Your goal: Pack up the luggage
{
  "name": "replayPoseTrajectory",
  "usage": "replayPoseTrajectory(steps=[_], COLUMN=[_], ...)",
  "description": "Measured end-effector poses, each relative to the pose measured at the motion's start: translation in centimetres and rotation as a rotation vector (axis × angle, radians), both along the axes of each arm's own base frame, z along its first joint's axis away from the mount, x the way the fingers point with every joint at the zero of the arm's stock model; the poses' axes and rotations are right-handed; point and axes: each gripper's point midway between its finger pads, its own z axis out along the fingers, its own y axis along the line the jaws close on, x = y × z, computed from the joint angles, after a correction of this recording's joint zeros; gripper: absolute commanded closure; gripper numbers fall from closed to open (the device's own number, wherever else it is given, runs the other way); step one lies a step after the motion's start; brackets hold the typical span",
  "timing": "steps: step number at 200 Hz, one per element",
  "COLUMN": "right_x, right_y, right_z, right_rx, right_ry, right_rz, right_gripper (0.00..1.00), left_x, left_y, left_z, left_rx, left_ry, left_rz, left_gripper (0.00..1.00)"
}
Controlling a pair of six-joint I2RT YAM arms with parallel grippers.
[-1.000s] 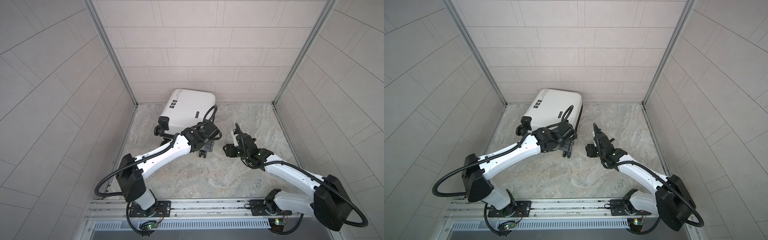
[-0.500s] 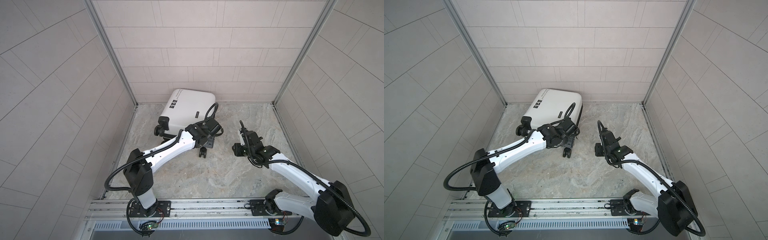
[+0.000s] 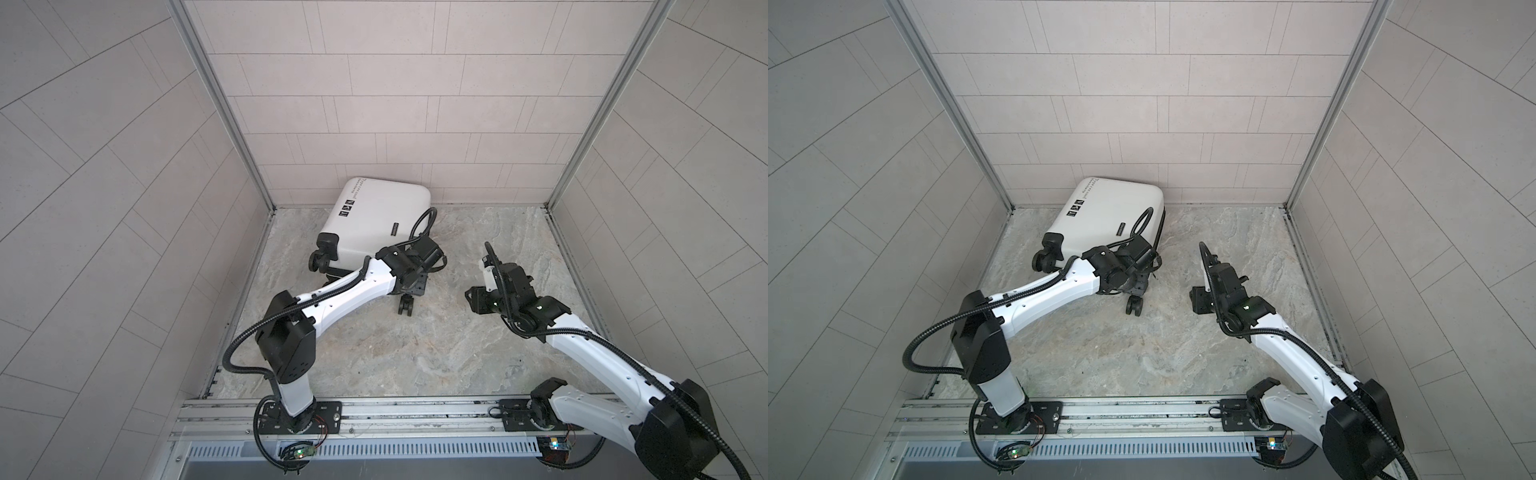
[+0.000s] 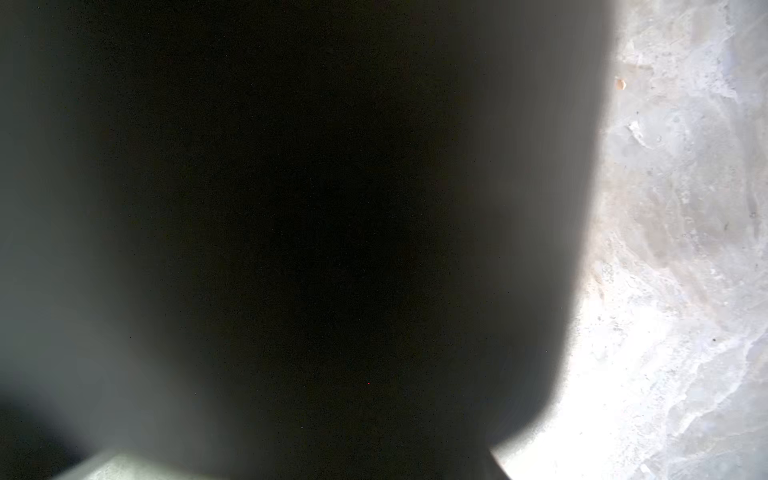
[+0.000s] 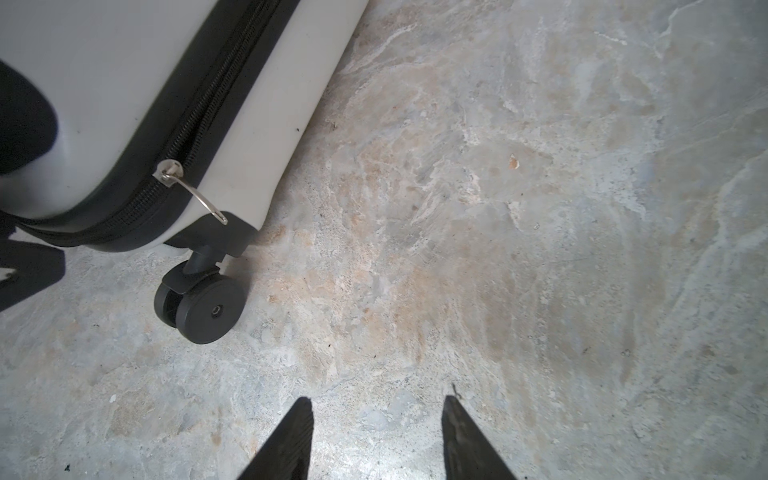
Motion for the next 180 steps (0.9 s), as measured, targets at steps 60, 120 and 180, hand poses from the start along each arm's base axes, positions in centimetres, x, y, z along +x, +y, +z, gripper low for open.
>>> replayPoseTrajectory(steps=[60,120,180], right_x=[0.1,1.7,1.6], right_y=[2.0,4.4,8.4], right_z=[1.2,1.6,2.4], right_rx=[0.067,0.064,0.025], right_ry=[-0.044,-0.116,-0.242], right_rz=[0.104,0.225,0.378], right_gripper=[0.51,0.57,0.61], left_x=[0.0,-0.3,-1.9], left_y=[0.2,0.2,0.9], left_z=[0.0,0.3,0.7], left_rx=[-0.011,-0.032,-0.063], left_ry=[0.019,0.029,0.048], left_rz=[-0.001,-0.025,-0.053], left_gripper=[1.00,1.00,1.00])
